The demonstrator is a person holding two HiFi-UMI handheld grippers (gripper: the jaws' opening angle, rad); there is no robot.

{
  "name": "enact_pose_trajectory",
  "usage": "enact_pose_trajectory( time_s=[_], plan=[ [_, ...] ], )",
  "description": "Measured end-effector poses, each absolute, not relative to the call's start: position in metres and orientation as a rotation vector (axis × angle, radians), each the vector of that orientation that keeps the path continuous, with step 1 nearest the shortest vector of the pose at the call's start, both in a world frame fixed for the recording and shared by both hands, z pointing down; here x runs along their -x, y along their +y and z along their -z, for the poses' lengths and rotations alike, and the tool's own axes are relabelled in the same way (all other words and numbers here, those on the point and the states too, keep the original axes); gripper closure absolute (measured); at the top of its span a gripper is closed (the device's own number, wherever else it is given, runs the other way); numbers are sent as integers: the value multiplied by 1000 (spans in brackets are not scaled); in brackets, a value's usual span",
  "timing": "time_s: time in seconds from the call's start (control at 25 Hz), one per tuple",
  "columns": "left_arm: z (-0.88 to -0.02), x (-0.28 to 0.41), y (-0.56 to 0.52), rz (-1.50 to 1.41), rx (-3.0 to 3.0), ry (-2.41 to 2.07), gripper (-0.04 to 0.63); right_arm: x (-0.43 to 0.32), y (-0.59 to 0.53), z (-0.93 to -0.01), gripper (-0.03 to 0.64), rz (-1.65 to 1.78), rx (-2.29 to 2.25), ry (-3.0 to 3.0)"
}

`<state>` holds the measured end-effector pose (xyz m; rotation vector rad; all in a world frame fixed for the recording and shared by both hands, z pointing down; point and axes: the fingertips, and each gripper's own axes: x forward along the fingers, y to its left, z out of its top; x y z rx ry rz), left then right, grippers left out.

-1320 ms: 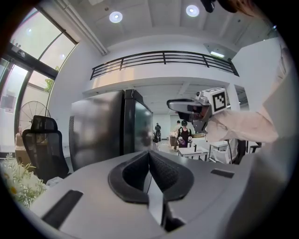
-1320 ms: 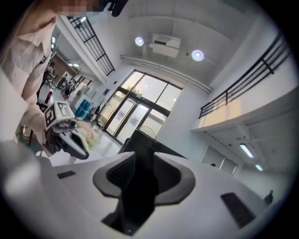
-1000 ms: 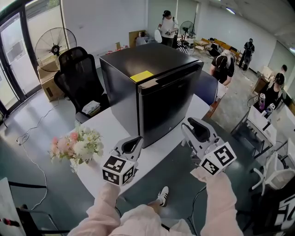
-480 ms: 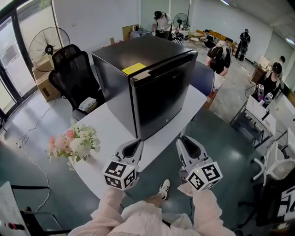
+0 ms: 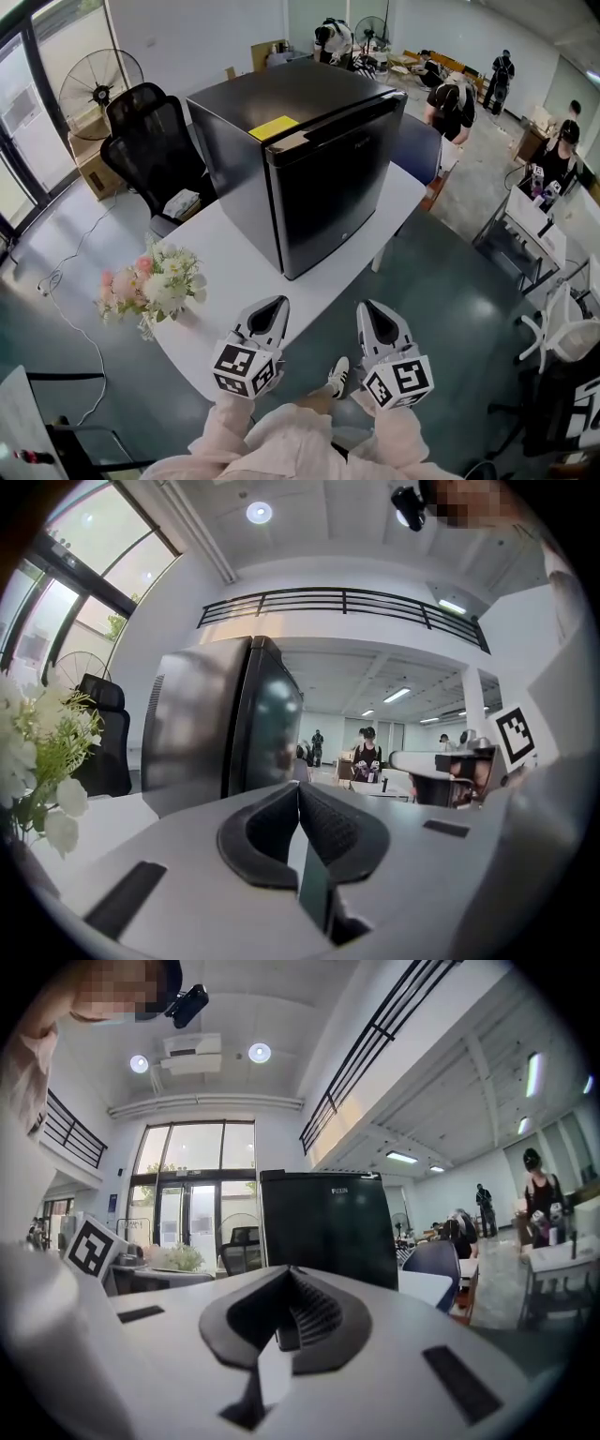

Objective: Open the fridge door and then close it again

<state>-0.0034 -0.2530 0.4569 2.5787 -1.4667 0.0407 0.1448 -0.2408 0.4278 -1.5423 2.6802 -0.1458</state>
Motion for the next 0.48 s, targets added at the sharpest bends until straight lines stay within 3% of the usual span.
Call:
enact_pose_trajectory(
  time_s=[0.48],
  plan=[
    [-464, 20, -247, -71, -2555, -1510, 584, -137, -230, -434, 609, 188, 1536, 2694]
  ],
)
